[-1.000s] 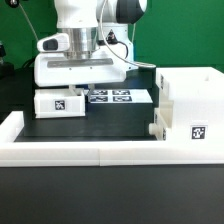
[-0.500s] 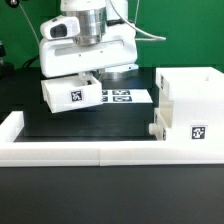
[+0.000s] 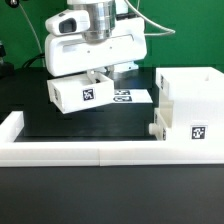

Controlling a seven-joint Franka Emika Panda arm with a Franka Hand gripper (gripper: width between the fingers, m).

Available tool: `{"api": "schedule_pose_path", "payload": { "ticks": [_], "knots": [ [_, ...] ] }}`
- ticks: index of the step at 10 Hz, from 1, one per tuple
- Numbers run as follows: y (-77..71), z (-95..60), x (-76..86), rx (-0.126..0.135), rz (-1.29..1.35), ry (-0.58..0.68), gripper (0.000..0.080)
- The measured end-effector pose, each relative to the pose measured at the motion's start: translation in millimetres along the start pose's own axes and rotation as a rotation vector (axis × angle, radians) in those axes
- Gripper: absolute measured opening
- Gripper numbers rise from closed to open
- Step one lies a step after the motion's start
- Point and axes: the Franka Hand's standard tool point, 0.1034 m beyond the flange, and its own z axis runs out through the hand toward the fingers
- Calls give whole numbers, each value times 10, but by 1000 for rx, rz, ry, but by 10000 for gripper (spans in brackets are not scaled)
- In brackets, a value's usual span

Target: Assemble drawer

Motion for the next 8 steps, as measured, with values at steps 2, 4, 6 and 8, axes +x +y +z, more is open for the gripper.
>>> {"api": "schedule_pose_path", "payload": {
  "ticks": [2, 4, 6, 8],
  "knots": [
    [6, 11, -9, 1, -125, -2, 74],
    [94, 42, -19, 0, -434, -5, 74],
    [121, 57, 105, -9, -648, -10, 74],
    [137, 19, 190, -35, -835, -32, 74]
  ]
}}
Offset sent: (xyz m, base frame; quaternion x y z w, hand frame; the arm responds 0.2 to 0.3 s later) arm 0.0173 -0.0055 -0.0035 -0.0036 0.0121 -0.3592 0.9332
